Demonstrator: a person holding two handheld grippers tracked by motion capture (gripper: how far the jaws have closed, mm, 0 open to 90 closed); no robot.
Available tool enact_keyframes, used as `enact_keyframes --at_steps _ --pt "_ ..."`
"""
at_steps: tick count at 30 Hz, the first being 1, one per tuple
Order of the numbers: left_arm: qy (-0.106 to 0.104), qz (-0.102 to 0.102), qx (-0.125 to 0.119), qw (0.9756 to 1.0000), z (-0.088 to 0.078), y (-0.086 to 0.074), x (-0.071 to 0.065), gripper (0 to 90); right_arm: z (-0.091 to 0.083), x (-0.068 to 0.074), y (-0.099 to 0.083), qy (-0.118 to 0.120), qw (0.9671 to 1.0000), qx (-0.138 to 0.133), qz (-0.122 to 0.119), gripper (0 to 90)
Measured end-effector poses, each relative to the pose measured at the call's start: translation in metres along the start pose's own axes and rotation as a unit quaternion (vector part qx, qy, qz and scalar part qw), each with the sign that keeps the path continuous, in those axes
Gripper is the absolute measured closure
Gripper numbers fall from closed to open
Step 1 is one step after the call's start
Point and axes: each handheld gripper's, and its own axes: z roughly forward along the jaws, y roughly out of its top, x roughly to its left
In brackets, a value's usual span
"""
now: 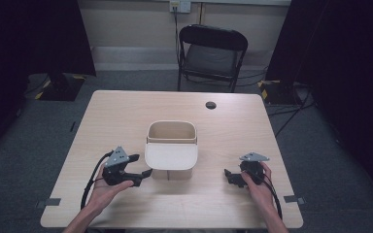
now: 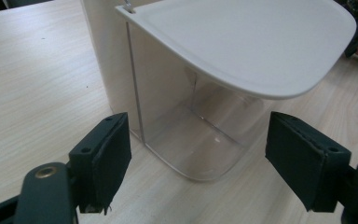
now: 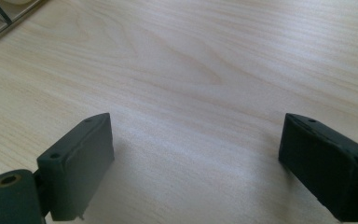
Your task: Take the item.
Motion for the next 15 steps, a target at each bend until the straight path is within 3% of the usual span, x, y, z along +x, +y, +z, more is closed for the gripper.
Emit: enact_keyframes --at_steps 5,15 --pt "0.000 -0.014 -0.021 0.9997 -0.0039 0.0022 -0.0024 22.3 0.0000 0.0000 0.0000 0.000 1.0000 0.000 0.000 9.6" --pt "-0.005 -0.012 -0.023 0.9997 -0.0024 0.0025 -0.0014 22.7 0.0000 0.0000 0.0000 0.000 1.0000 0.000 0.000 9.6"
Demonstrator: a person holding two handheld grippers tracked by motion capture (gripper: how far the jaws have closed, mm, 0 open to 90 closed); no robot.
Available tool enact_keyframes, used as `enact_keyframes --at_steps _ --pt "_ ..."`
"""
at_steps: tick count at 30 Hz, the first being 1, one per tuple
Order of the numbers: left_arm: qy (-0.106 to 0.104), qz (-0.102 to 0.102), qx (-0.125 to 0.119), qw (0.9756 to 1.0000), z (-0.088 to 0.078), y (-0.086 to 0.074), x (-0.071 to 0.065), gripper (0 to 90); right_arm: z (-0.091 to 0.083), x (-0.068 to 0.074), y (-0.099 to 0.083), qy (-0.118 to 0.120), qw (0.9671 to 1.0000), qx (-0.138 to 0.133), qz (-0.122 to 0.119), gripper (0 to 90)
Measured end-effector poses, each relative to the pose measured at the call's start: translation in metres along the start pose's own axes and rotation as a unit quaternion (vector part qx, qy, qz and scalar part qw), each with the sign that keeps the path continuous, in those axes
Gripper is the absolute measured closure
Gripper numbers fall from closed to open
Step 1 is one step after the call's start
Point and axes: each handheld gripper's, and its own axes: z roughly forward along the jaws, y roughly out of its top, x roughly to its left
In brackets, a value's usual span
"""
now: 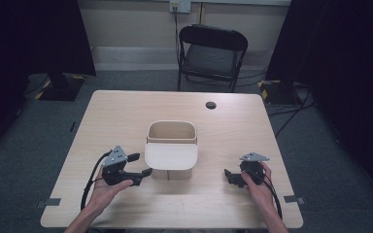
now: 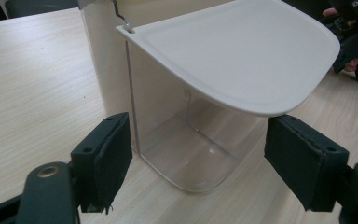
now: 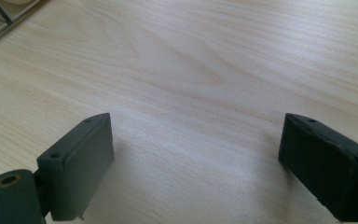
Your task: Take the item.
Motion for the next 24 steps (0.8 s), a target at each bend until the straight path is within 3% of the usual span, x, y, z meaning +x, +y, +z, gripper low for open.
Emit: enact_keyframes --at_steps 9,12,24 --pt "-0.002 0.004 -0.007 1.0000 -0.002 0.007 0.001 22.6 0.000 0.000 0.000 0.000 1.0000 0.000 0.000 9.6" --pt "-0.001 0.015 -0.001 0.9999 -0.002 0.011 0.002 23.6 0.000 0.000 0.000 0.000 1.0000 0.000 -0.001 9.4" --pt "-0.005 0.013 -0.012 0.9998 -0.005 0.014 0.001 27.7 0.000 -0.001 0.000 0.001 1.0000 0.001 -0.002 9.1"
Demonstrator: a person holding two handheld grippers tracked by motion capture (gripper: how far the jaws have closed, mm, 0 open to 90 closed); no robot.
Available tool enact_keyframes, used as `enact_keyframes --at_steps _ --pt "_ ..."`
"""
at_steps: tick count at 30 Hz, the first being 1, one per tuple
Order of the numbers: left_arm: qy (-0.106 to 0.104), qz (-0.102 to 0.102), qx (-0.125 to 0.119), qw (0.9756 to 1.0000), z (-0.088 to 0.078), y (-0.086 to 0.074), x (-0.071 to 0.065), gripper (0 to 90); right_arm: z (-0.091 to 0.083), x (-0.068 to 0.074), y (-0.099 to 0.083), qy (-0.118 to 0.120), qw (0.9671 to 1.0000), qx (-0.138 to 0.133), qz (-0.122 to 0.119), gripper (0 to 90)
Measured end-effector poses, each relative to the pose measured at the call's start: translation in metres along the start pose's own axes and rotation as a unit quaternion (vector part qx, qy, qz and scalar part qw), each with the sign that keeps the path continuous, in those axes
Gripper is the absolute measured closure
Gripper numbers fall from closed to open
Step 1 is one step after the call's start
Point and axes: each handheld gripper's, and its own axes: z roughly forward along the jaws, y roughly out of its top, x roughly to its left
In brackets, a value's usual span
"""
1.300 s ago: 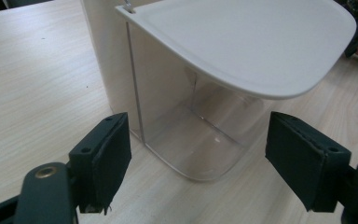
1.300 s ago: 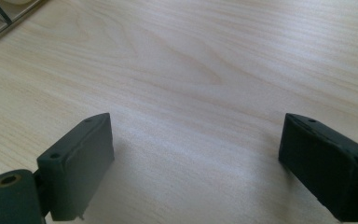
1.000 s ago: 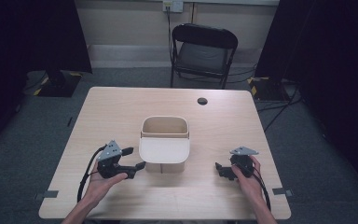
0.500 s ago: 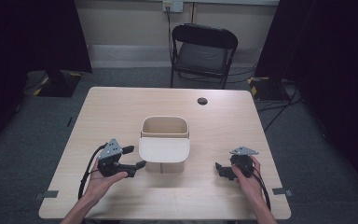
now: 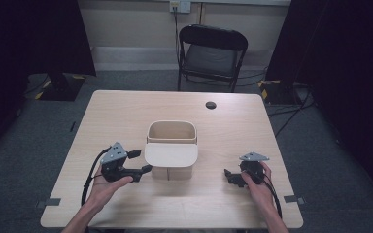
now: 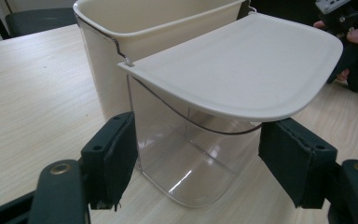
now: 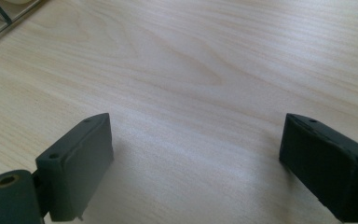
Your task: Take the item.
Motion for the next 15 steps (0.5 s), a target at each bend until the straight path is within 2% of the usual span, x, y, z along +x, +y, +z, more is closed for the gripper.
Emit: enact_keyframes --at_steps 2,6,9,13,15 --pt "0.004 0.003 0.003 1.0000 -0.0007 0.0010 -0.0007 27.8 0.0000 0.0000 0.0000 0.000 1.0000 0.000 0.000 9.1" --pt "0.000 0.001 0.002 1.0000 -0.0004 0.0039 -0.0006 28.1 0.0000 0.0000 0.0000 0.000 1.0000 0.000 0.000 9.1" --pt "-0.001 0.001 0.003 1.0000 0.0014 0.0054 -0.0011 24.5 0.0000 0.0000 0.0000 0.000 1.0000 0.000 0.000 9.1" --pt "0.000 0.006 -0.002 1.0000 0.0017 0.0068 -0.0010 23.2 0.0000 0.0000 0.0000 0.000 1.0000 0.001 0.000 9.1" --pt "-0.002 0.002 -0.005 1.0000 -0.0001 0.0088 -0.0008 23.3 0.0000 0.0000 0.0000 0.000 1.0000 0.001 0.000 9.1"
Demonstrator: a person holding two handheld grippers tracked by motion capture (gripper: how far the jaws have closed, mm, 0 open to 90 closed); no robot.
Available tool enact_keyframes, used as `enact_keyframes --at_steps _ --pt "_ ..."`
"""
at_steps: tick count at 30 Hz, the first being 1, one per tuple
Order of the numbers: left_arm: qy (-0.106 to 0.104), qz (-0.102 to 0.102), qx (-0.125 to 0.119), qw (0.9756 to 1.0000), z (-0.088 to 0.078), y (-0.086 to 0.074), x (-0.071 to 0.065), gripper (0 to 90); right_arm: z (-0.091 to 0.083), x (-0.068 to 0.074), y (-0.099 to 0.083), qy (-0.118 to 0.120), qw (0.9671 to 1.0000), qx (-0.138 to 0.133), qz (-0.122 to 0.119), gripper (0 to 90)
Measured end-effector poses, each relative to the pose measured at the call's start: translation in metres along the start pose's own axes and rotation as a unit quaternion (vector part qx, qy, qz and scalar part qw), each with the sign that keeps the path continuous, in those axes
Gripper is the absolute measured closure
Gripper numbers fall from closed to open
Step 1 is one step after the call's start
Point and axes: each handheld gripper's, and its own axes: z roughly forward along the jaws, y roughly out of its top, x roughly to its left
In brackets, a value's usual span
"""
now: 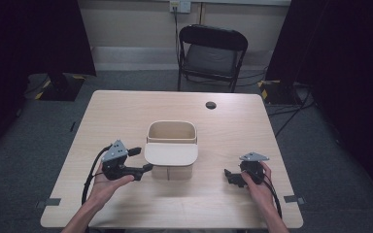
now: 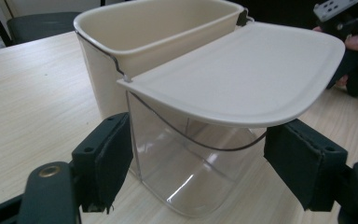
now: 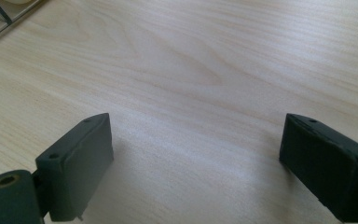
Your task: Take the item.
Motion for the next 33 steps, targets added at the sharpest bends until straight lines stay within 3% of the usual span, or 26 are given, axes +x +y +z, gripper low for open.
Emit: enact_keyframes --at_steps 5,8,26,33 --pt "0.003 0.006 -0.011 0.9999 -0.0002 0.0039 -0.0007 24.6 0.0001 0.0001 0.0001 0.000 1.0000 0.000 0.001 8.9" --pt "0.000 -0.001 -0.021 0.9998 0.0005 0.0050 -0.0007 25.4 0.0001 0.0001 0.0001 0.000 1.0000 0.000 0.000 8.9" --pt "-0.007 0.012 -0.025 0.9996 0.0011 0.0075 -0.0031 23.3 0.0001 0.0001 0.0001 0.000 1.0000 0.000 0.000 8.9" --pt "-0.012 0.009 -0.042 0.9990 0.0020 0.0098 -0.0048 22.1 0.0002 0.0001 0.0001 0.001 1.0000 0.000 0.001 8.9"
